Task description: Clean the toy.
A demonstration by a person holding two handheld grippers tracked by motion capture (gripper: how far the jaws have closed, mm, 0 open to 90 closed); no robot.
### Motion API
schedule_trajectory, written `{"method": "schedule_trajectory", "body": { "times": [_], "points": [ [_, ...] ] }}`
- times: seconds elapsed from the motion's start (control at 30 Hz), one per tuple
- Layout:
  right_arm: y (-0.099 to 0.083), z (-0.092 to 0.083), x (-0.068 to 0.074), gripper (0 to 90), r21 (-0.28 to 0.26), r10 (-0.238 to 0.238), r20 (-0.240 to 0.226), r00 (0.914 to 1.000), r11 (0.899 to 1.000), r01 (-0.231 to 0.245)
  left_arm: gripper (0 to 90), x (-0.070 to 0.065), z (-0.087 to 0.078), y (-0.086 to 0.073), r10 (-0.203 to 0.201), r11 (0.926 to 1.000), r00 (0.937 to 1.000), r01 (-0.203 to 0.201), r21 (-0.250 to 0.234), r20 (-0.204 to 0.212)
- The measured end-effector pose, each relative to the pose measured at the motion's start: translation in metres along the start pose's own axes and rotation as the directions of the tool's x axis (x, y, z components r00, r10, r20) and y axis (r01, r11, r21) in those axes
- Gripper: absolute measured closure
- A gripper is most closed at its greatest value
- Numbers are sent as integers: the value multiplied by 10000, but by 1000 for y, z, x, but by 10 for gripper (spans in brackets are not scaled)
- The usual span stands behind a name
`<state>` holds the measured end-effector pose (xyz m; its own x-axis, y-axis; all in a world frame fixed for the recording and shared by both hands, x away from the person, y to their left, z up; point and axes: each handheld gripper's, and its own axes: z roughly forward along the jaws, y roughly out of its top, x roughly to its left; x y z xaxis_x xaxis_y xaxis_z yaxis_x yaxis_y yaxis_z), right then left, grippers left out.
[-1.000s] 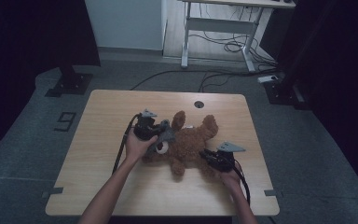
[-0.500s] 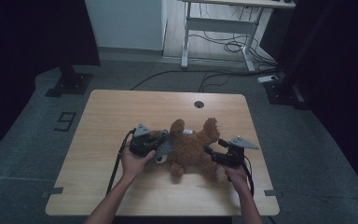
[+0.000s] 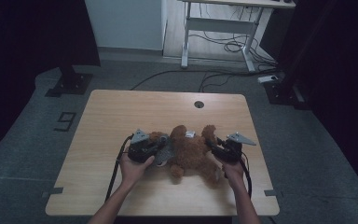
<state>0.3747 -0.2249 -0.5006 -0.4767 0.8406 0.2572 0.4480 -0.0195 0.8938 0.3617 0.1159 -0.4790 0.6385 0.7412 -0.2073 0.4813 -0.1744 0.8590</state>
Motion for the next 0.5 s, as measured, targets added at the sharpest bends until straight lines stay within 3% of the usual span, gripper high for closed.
{"method": "schedule_trajectory", "body": {
  "times": [0.2,0.33,0.43,0.5],
  "points": [
    [-18,-10,-2,651,43,-46,-297,9995,10000,47,797,-8,-6,-4,91,10000,9998,-91,-12,153],
    [-25,-13,-2,680,44,-484,-275,9984,9988,486,793,-13,-15,2,-44,10000,9987,40,69,512],
    [-26,-13,-3,685,19,-576,-227,9981,9983,577,794,-20,-24,16,175,9998,9976,-176,12,675],
    [-29,-14,-4,688,-60,-650,-200,9977,9979,649,793,-32,-30,34,593,9980,9946,-574,-244,851]
  ]
}}
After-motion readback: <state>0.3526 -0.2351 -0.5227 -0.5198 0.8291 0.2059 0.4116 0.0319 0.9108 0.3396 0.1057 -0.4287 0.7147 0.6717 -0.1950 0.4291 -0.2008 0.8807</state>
